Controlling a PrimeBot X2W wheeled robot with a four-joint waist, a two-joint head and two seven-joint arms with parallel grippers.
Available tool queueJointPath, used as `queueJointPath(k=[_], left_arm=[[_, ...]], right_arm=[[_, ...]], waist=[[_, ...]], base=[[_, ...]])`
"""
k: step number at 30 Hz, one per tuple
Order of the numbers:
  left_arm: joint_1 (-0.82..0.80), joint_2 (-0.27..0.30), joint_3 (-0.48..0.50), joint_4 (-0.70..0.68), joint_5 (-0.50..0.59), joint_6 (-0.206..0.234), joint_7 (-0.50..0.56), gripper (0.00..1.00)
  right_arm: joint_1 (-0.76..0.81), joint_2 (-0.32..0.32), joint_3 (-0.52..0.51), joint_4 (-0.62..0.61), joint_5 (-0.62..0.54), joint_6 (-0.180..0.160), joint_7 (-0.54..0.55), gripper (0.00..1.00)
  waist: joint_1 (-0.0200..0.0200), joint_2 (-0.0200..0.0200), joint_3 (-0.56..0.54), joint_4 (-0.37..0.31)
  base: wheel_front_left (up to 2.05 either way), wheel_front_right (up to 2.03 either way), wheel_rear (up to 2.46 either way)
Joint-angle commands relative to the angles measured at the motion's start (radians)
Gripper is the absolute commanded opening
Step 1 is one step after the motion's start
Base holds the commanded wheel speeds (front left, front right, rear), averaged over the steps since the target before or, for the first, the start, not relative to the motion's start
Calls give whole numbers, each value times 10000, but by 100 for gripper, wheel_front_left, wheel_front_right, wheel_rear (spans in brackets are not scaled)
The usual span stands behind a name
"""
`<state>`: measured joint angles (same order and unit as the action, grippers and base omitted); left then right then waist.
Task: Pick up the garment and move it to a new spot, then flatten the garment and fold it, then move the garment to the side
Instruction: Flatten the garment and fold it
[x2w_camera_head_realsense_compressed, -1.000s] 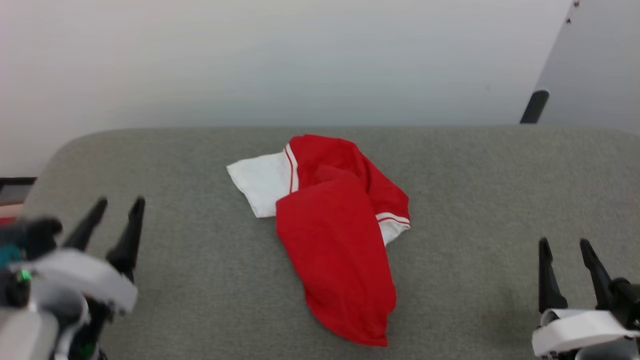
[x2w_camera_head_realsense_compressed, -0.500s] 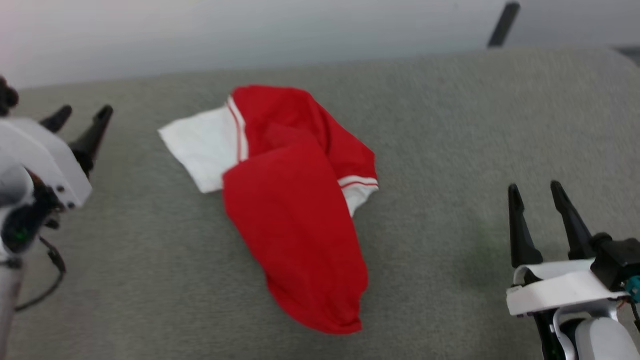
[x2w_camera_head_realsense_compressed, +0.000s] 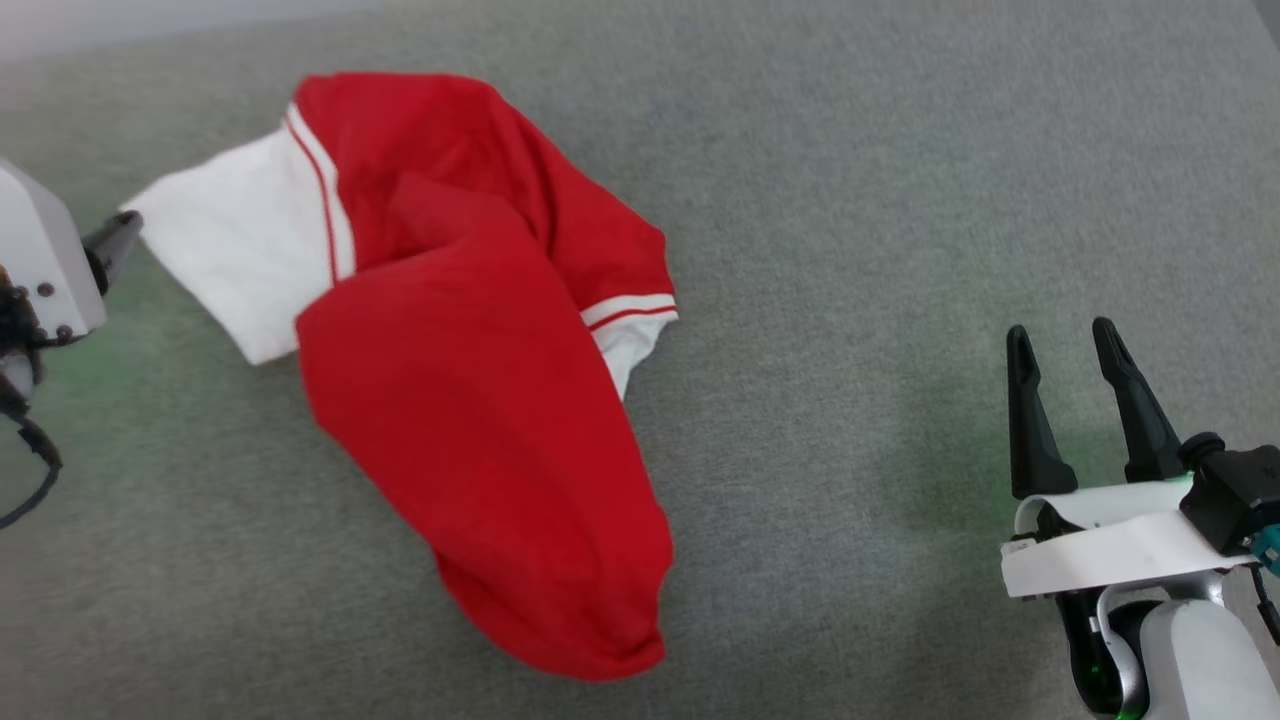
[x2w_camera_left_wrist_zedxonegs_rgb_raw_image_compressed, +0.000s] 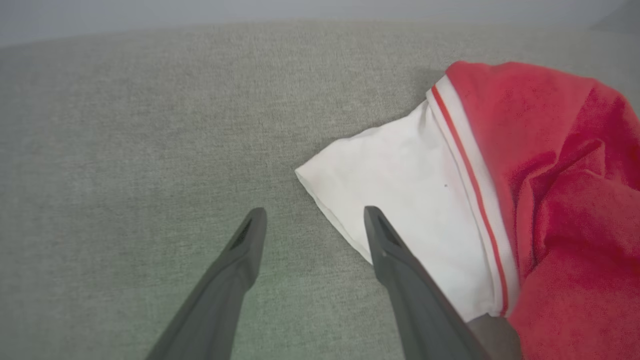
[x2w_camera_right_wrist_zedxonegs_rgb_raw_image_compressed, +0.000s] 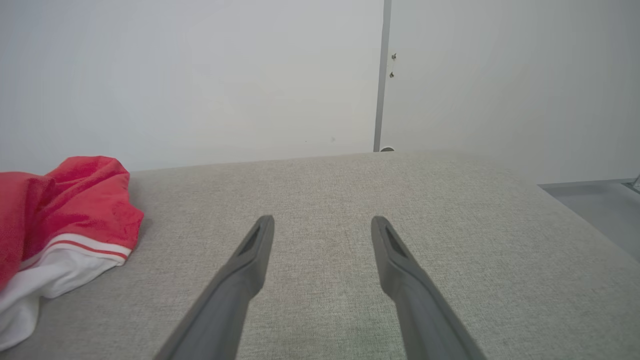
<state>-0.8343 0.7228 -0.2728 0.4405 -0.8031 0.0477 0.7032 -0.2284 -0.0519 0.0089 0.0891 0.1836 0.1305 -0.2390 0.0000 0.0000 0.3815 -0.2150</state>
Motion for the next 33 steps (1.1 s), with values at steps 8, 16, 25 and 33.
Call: queueJointPath(k=[8, 16, 25, 33], left_arm=[[-585, -158, -555, 760, 290, 195, 786, 100], [-507, -478, -1021, 1506, 384, 290, 1256, 100], [-778, -856, -1075, 1975, 234, 305, 1174, 0], [-786, -695, -865, 1715, 217, 433, 750, 0]], right_arm=[[-352, 25, 125, 118, 164, 4, -160, 100], [-540, 25, 210, 197, 210, 4, -214, 100], [-629, 25, 112, 207, 108, 4, -244, 100], [-482, 22, -96, 275, -10, 3, -226, 100]], waist=[[0, 0, 783, -371], [0, 0, 959, -358], [0, 0, 911, -222], [0, 0, 439, 218]], base=[[0, 0, 0], [0, 0, 0], [0, 0, 0], [0, 0, 0]])
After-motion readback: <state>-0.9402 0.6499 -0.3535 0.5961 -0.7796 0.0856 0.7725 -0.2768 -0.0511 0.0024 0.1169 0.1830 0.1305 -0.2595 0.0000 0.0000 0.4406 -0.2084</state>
